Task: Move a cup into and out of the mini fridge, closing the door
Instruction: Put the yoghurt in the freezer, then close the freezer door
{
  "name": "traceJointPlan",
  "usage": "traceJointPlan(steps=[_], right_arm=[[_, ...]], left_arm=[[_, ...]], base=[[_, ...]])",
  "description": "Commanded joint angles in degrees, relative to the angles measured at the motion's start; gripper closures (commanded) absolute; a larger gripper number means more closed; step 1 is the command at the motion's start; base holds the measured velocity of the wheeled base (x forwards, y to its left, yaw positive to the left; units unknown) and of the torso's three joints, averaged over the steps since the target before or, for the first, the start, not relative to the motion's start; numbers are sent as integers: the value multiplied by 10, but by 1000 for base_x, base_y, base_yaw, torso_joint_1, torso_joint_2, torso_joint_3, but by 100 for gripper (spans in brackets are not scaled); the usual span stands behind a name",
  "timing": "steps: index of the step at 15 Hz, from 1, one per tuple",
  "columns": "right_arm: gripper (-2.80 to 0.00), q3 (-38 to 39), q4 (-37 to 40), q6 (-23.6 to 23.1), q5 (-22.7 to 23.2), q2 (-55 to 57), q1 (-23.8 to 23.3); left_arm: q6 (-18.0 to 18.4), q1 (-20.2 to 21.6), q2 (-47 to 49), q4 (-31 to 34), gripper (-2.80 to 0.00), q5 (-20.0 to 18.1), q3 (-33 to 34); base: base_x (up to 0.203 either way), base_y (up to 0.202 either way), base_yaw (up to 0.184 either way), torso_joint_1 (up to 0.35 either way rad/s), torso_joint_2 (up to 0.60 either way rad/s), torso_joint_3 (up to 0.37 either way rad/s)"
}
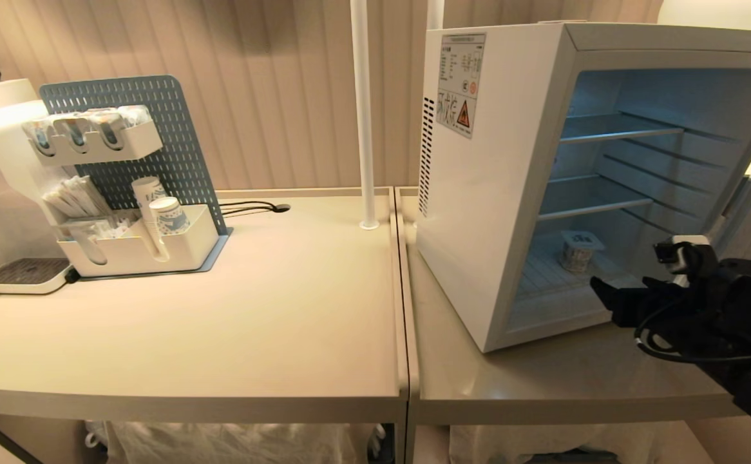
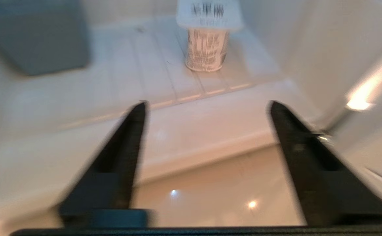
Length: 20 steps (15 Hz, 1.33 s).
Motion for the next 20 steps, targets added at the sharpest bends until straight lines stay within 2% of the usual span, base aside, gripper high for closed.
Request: traceJointPlan(steps=[1, 4, 6, 7, 8, 10, 11, 12, 14, 16, 18, 19, 20], right_arm=[[0, 68, -3, 1, 10, -158, 0], [0, 138, 38, -3, 31, -346, 2], [0, 150, 137, -5, 39, -505, 3], [0, 140, 224, -6, 45, -595, 4], [0, 116, 348, -5, 54, -694, 6], [0, 41, 669, 16, 73, -832, 2], [0, 6, 785, 28, 82, -873, -2], [0, -18, 864, 24, 90, -928, -8], [0, -35, 909, -7, 108, -1029, -14], [0, -17, 899, -12, 108, -1063, -19], [0, 88, 788, -14, 96, -1060, -21], [0, 149, 751, -18, 92, -1059, -21], [0, 190, 745, -18, 87, -1058, -22]], left_arm=[[0, 0, 1, 0, 0, 0, 0], [0, 0, 1, 0, 0, 0, 0], [0, 0, 1, 0, 0, 0, 0], [0, 0, 1, 0, 0, 0, 0], [0, 0, 1, 0, 0, 0, 0], [0, 0, 1, 0, 0, -1, 0], [0, 0, 1, 0, 0, -1, 0], [0, 0, 1, 0, 0, -1, 0], [0, 0, 1, 0, 0, 0, 0], [0, 0, 1, 0, 0, 0, 0], [0, 1, 1, 0, 0, -1, 0], [0, 0, 1, 0, 0, 0, 0], [0, 0, 1, 0, 0, -1, 0]], base=[[0, 0, 0, 0, 0, 0], [0, 0, 0, 0, 0, 0], [0, 0, 0, 0, 0, 0], [0, 0, 0, 0, 0, 0], [0, 0, 0, 0, 0, 0], [0, 0, 0, 0, 0, 0], [0, 0, 0, 0, 0, 0], [0, 0, 0, 0, 0, 0], [0, 0, 0, 0, 0, 0], [0, 0, 0, 0, 0, 0], [0, 0, 0, 0, 0, 0], [0, 0, 0, 0, 0, 0], [0, 0, 0, 0, 0, 0]])
